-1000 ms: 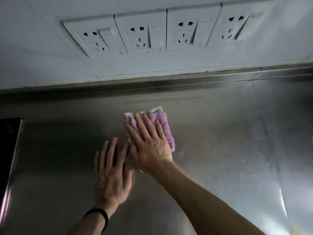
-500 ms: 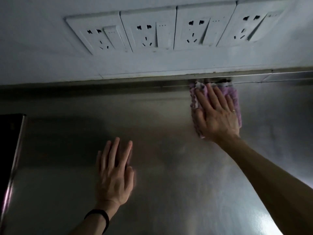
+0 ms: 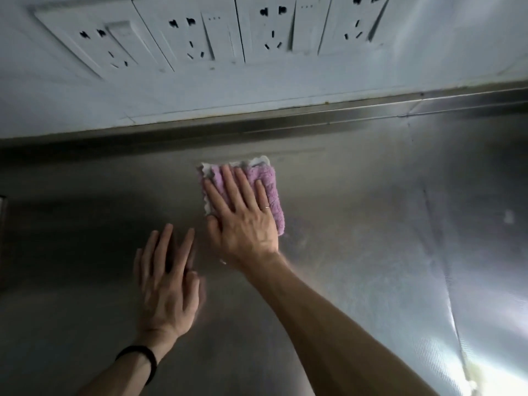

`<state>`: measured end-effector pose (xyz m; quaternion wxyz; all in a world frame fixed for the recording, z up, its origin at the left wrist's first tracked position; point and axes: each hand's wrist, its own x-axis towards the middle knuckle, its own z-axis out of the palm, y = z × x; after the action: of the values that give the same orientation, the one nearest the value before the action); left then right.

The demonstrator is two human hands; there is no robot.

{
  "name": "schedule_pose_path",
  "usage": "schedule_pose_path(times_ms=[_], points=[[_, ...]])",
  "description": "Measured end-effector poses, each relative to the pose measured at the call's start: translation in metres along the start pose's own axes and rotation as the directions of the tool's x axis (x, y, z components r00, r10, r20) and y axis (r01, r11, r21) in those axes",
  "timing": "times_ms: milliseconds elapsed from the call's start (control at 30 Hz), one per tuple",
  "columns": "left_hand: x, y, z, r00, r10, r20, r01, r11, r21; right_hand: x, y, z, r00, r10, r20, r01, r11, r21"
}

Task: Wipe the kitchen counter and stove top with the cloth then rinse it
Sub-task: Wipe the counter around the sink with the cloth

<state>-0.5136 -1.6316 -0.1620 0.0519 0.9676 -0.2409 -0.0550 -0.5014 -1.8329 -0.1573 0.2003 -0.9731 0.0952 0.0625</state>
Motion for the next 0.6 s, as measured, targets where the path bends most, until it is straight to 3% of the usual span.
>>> schedule_pose_path(times_ms=[67, 167, 333, 533, 600], points=[[0.0, 0.001, -0.002, 1.0, 0.0, -0.009, 0.0, 1.0, -0.016, -0.007, 0.026, -0.011, 0.999, -0.002, -0.041, 0.002, 1.0, -0.005], [-0.001, 0.002, -0.003, 1.0, 0.002, -0.018, -0.003, 1.0, -0.021, -0.028, 0.089, -0.035, 0.984, 0.111, -0.137, -0.123, 0.989, -0.08], [-0.003, -0.004, 0.003, 1.0, 0.003, -0.026, -0.004, 1.0, -0.024, -0.085, 0.203, -0.077, 0.936, 0.313, -0.163, -0.335, 0.933, -0.128], [-0.003, 0.003, -0.002, 1.0, -0.02, -0.006, 0.02, 1.0, -0.014, -0.086, 0.183, -0.065, 0.813, 0.532, -0.238, -0.55, 0.835, -0.013], [0.001, 0.016, -0.01, 0.998, -0.067, 0.006, 0.068, 0.994, -0.091, -0.092, 0.158, -0.053, 0.833, 0.492, -0.254, -0.513, 0.858, -0.021]])
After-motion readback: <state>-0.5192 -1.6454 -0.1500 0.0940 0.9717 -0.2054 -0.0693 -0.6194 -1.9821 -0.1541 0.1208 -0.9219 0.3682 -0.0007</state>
